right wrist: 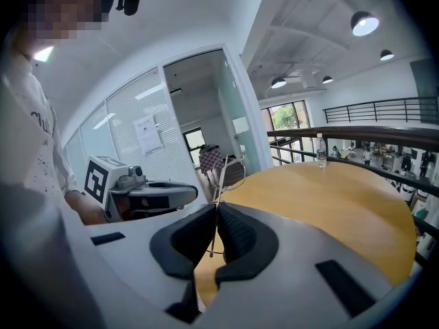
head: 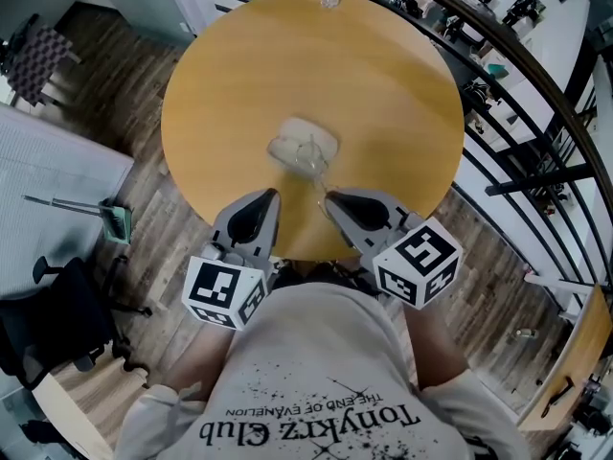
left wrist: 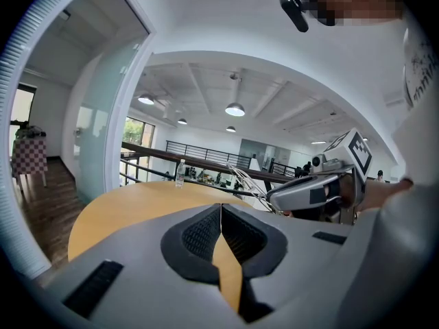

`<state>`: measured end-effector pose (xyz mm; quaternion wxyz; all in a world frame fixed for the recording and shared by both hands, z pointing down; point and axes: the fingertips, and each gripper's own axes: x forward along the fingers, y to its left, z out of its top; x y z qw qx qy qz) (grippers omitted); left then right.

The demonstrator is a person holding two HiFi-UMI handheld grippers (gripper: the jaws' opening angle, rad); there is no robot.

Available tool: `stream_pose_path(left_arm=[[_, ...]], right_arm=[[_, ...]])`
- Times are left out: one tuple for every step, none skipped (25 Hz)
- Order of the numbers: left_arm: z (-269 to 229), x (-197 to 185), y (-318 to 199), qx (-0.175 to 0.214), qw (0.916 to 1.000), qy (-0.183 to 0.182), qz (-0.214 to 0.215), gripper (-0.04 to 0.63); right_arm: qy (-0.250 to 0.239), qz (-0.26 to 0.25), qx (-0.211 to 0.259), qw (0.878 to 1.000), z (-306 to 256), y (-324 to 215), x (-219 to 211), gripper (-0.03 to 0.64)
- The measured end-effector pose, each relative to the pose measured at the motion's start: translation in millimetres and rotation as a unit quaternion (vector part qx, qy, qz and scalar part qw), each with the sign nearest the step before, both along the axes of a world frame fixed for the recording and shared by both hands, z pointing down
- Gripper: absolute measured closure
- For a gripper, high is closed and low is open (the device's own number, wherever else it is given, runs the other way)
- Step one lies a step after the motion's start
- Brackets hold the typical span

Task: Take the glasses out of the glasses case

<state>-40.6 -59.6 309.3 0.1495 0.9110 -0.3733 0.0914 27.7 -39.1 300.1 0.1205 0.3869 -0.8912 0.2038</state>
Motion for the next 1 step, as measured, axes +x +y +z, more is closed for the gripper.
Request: stream_pose_path(left_arm=[[0.3,-0.7,-1.0,0.0,1.0,-0.001,0.0,0.571]], right_arm=[[0.0,-0.001,0.0,1.0,-0.4,-0.7,-0.3,0.583]])
